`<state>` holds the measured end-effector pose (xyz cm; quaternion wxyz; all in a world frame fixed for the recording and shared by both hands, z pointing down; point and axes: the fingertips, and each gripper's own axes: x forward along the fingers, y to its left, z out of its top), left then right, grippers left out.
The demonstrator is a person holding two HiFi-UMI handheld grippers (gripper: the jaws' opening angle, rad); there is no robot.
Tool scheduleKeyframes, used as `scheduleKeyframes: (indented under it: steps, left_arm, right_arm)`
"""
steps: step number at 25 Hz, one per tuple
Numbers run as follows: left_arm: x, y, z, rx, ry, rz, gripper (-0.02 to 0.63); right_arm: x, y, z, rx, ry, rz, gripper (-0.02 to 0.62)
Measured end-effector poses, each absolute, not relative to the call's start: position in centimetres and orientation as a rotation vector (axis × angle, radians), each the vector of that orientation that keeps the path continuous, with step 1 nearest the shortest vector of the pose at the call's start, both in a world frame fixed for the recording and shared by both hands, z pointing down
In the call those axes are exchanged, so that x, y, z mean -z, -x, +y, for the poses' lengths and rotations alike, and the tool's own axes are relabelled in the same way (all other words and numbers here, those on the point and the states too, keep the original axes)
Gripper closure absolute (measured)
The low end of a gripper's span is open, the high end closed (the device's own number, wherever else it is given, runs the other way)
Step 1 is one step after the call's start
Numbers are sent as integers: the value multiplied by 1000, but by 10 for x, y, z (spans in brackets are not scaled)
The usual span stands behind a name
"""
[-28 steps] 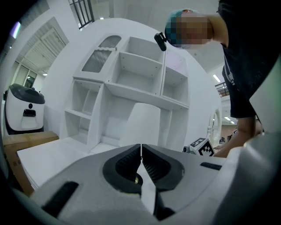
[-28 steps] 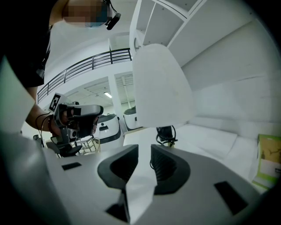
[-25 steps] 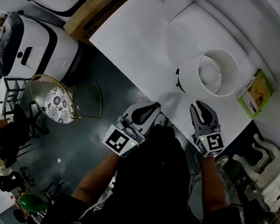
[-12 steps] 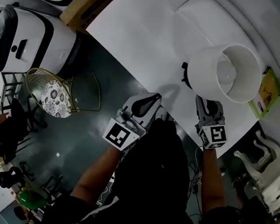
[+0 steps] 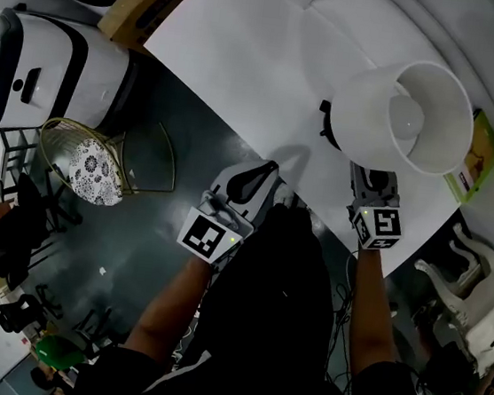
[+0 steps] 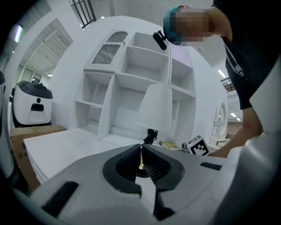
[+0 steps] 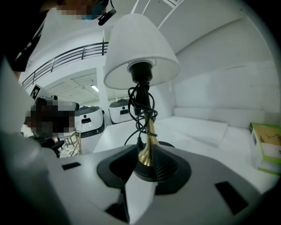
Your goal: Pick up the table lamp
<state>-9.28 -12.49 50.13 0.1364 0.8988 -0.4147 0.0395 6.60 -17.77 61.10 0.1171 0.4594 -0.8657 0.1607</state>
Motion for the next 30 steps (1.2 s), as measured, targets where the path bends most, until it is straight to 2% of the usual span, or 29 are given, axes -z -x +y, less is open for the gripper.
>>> scheduleKeyframes:
  steps: [30]
  left_arm:
    - [-505, 81, -120, -139, -2584, -1153, 581]
  right_arm:
    - [-621, -44, -231, -299, -1280, -2530, 476]
